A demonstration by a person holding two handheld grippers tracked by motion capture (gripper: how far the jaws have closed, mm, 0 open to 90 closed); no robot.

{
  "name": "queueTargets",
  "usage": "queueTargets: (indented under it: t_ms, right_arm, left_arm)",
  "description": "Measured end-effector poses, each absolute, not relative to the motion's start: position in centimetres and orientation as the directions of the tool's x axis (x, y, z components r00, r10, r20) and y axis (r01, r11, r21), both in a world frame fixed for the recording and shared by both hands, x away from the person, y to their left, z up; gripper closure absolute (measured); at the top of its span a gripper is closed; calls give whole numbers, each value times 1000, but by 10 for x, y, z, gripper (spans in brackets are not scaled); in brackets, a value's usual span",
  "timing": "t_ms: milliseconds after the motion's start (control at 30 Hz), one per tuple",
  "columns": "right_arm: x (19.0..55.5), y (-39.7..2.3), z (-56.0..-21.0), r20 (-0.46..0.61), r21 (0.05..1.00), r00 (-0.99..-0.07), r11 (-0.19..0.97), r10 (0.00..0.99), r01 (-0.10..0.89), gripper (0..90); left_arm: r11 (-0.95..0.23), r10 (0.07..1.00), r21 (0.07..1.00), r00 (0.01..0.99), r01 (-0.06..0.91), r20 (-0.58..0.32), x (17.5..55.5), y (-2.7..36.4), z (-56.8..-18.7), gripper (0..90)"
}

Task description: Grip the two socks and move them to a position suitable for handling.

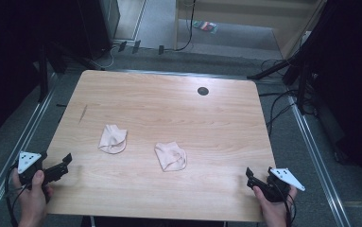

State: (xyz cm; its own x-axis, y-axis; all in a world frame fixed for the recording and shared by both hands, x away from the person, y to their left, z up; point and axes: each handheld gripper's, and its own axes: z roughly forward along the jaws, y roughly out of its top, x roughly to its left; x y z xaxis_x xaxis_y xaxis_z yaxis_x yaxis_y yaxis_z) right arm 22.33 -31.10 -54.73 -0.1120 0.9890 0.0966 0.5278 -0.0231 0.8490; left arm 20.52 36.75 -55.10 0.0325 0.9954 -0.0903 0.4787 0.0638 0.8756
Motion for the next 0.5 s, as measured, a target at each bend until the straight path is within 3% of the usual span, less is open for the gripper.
queueTargets:
  t_ms: [500]
  right_arm:
    - [221,-287,-528,31,863,-173,61,984,502,332]
  left_arm:
    - [69,995,875,26,478,-93,206,367,-551,109]
